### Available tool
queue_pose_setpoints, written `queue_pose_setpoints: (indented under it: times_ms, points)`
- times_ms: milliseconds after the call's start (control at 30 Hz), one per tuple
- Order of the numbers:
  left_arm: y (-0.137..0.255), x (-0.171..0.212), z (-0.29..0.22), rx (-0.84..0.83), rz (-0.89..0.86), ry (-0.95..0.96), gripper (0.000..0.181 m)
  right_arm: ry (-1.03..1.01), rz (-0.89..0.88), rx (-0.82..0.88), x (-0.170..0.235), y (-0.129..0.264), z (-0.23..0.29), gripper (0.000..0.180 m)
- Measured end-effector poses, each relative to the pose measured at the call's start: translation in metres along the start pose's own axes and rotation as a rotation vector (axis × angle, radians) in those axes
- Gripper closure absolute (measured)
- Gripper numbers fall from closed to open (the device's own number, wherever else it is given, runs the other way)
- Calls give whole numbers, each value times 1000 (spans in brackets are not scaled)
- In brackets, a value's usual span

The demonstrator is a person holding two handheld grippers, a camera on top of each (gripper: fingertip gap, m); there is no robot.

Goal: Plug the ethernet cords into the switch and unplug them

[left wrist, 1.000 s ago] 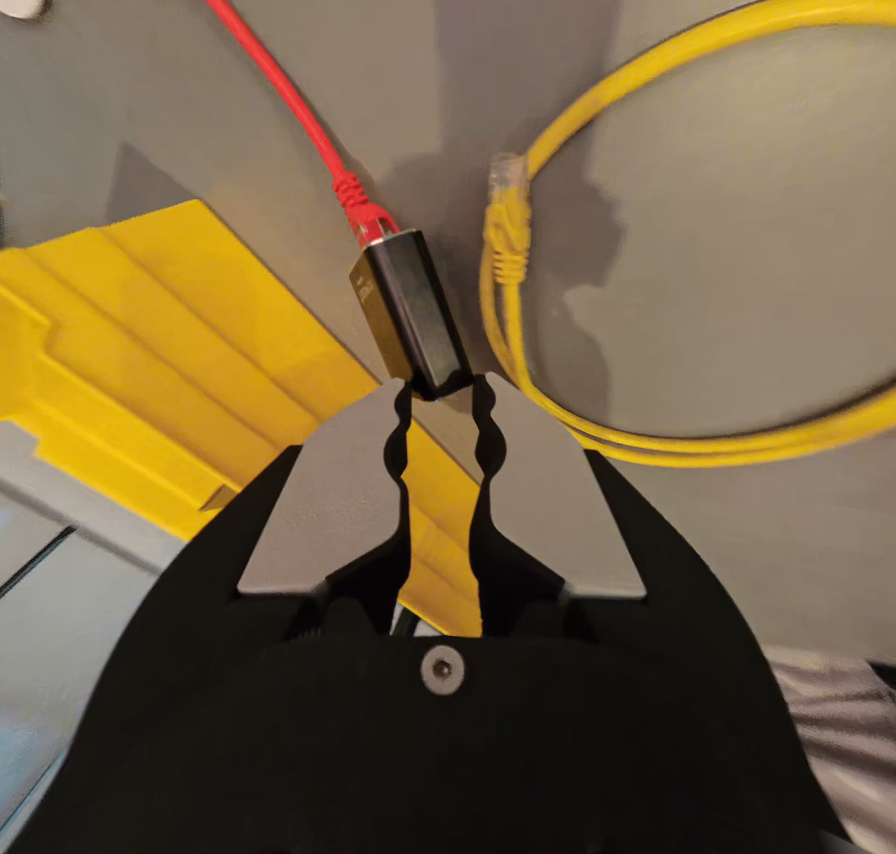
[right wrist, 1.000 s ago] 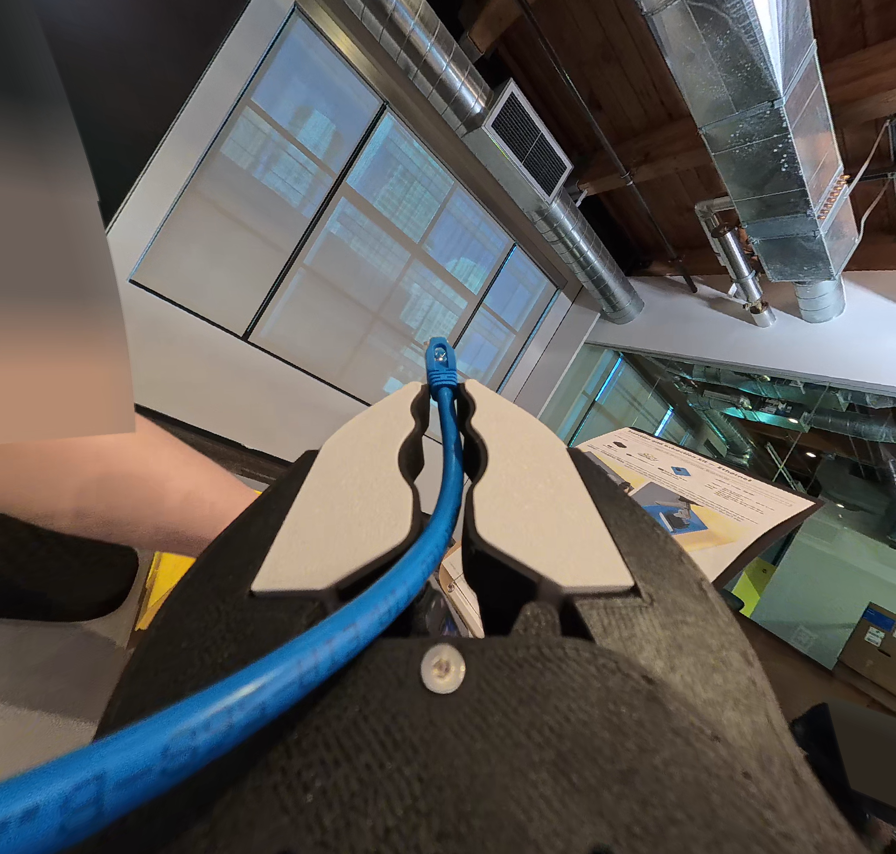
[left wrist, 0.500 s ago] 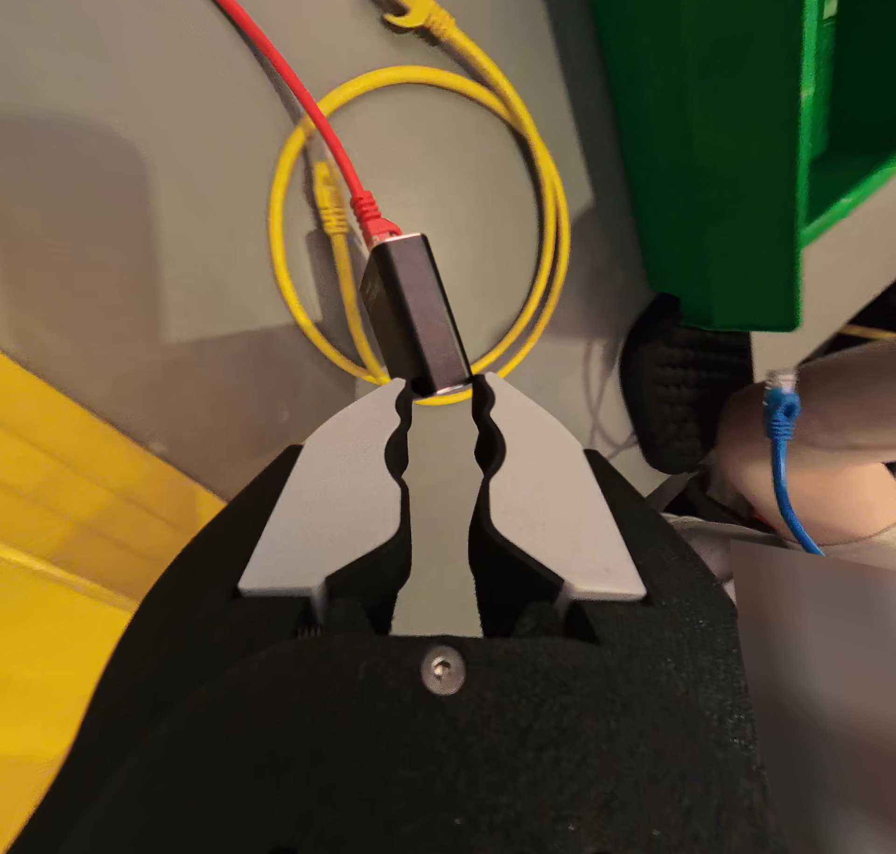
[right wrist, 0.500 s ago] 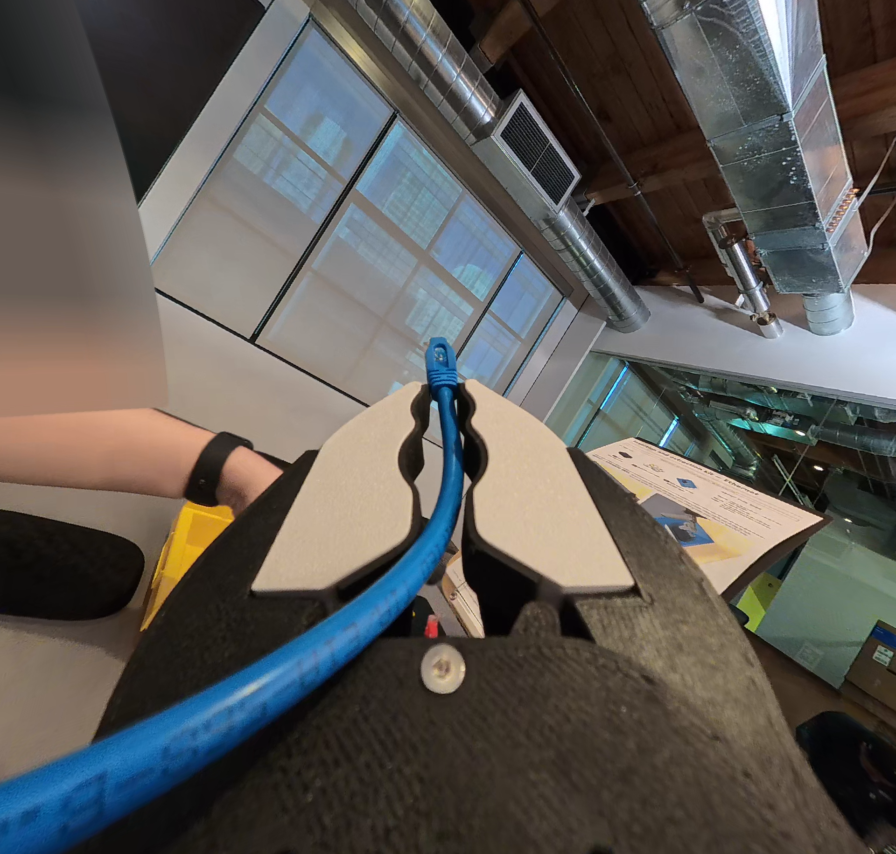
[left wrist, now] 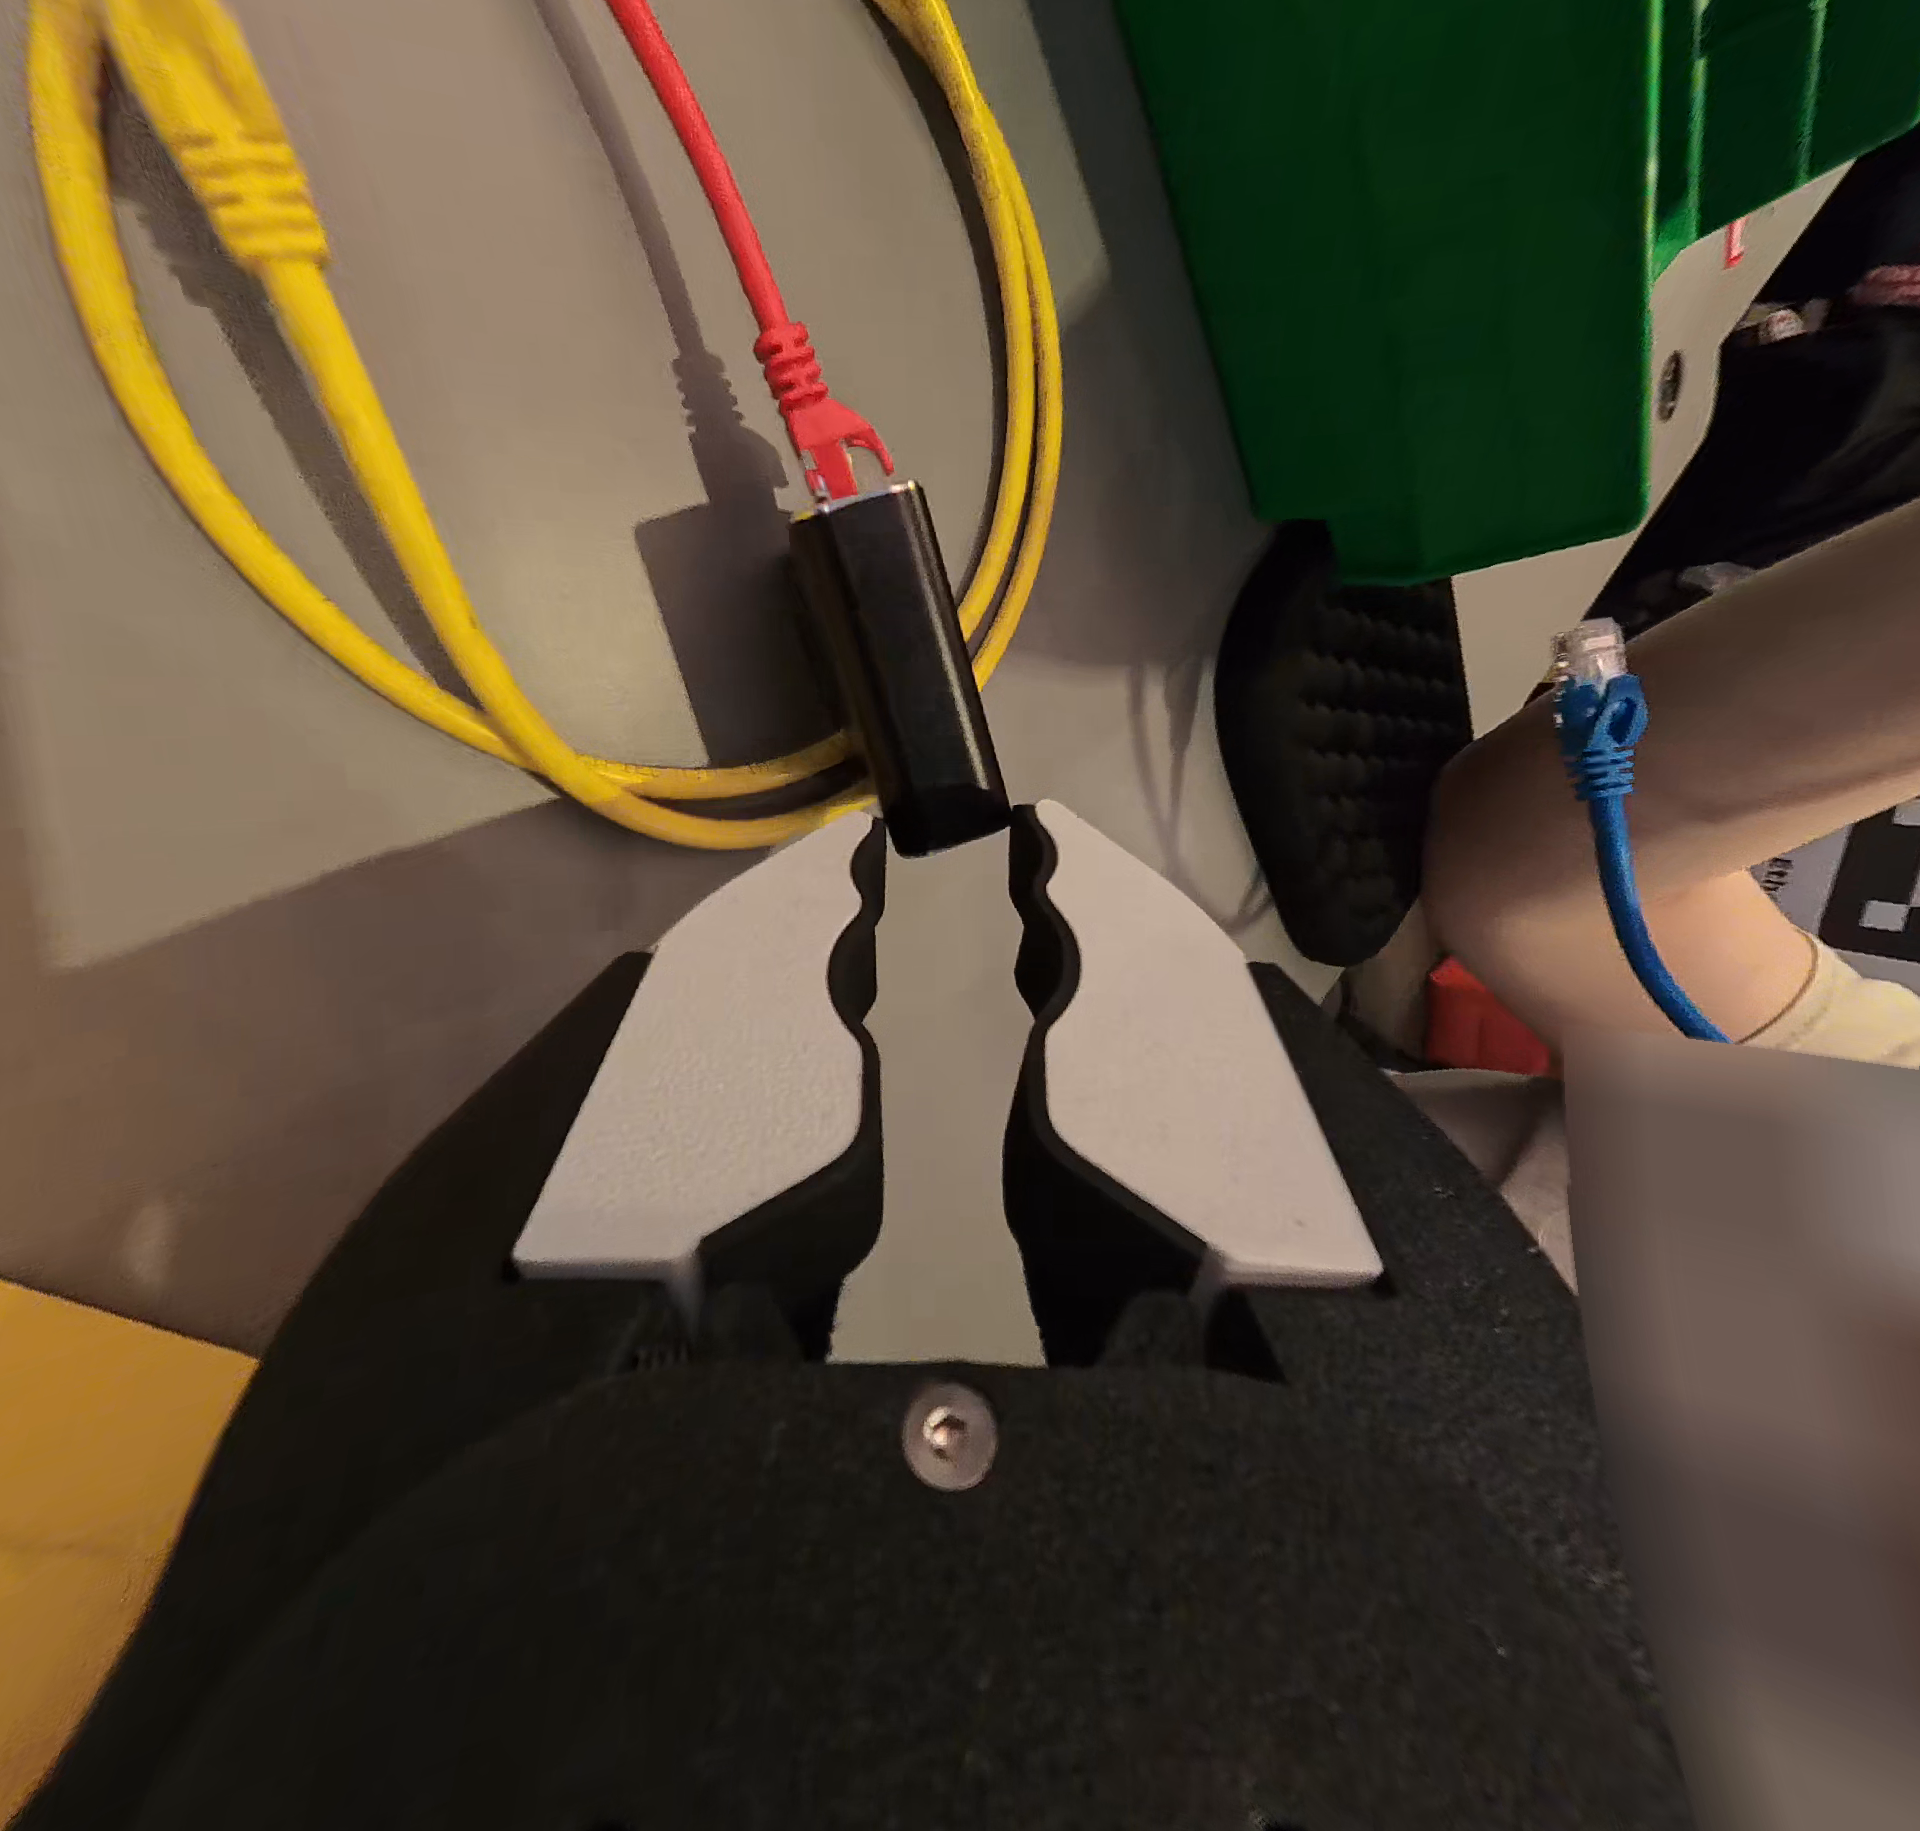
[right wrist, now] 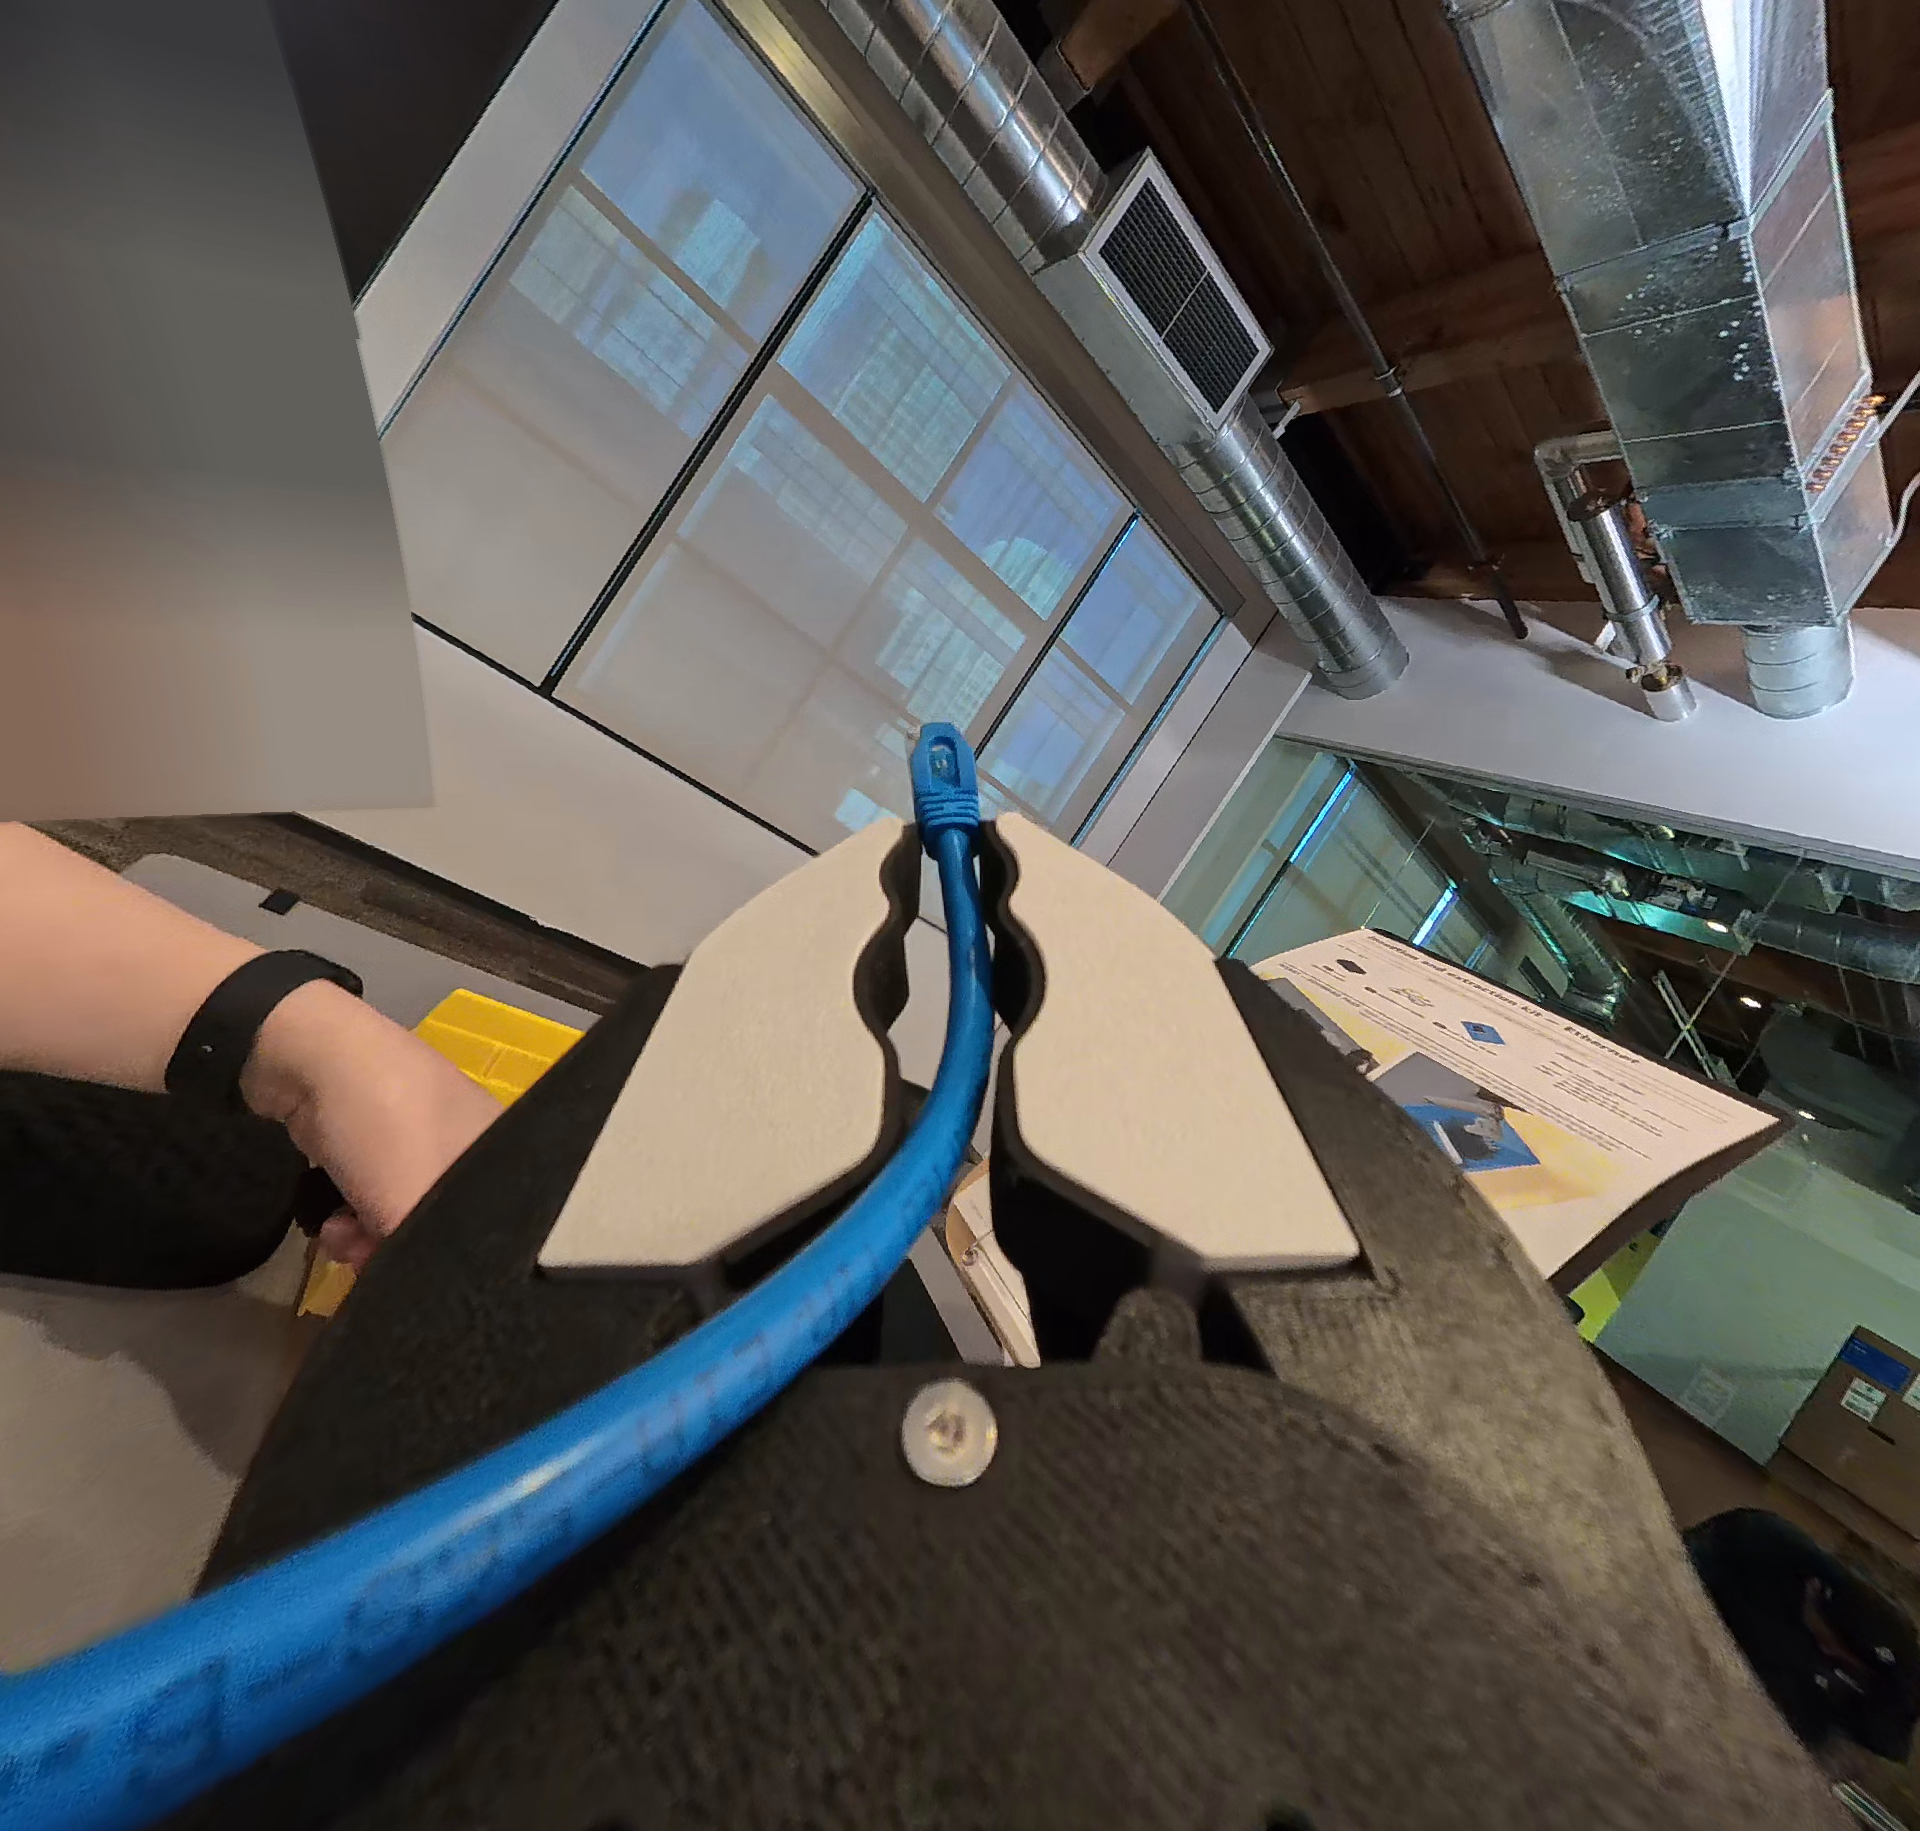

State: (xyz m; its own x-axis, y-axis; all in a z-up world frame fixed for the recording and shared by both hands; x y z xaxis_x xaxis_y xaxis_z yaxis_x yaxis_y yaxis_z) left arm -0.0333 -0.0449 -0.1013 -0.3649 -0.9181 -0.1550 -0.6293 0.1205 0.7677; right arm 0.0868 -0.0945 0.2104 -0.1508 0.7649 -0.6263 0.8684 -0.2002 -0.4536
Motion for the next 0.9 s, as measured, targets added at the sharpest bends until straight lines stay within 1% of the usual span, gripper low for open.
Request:
queue_pose_setpoints:
  times_ms: [167,300,433,500,567,667,800,900]
  points:
    - [-1,-6,0,61,17,25,159,8,19,-6,5,-3,2,168]
    - [-3,-7,-2,37,32,38,157,18,21,-11,5,-4,4,168]
    - [-2,-7,-4,27,45,28,151,8,26,-13,8,-5,3,168]
    - [0,-9,-4,27,44,26,151,5,31,-15,10,-5,4,168]
    - [4,-11,-5,36,45,24,149,9,31,-16,9,-5,4,168]
    - [14,-17,-6,40,45,35,152,14,31,-21,9,-7,6,168]
    - [35,-25,-18,34,-25,-39,155,22,45,-25,12,-8,7,168]
    - [58,-31,-37,30,-150,-173,160,28,55,-24,14,-9,8,168]
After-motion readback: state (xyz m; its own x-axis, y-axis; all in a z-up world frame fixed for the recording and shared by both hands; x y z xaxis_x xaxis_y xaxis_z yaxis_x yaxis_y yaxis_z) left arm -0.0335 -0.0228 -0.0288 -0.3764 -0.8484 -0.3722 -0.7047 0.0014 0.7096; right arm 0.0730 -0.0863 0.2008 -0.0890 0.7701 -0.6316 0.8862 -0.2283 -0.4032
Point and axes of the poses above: each gripper's, where its closed fingertips meet, y back along the fingers, x out of its underside, z = x × y across the jaws, the point moved 1 cm from there along y, back along the fingers, and after that the axes turned 7 degrees about y, right-handed, at the moved point
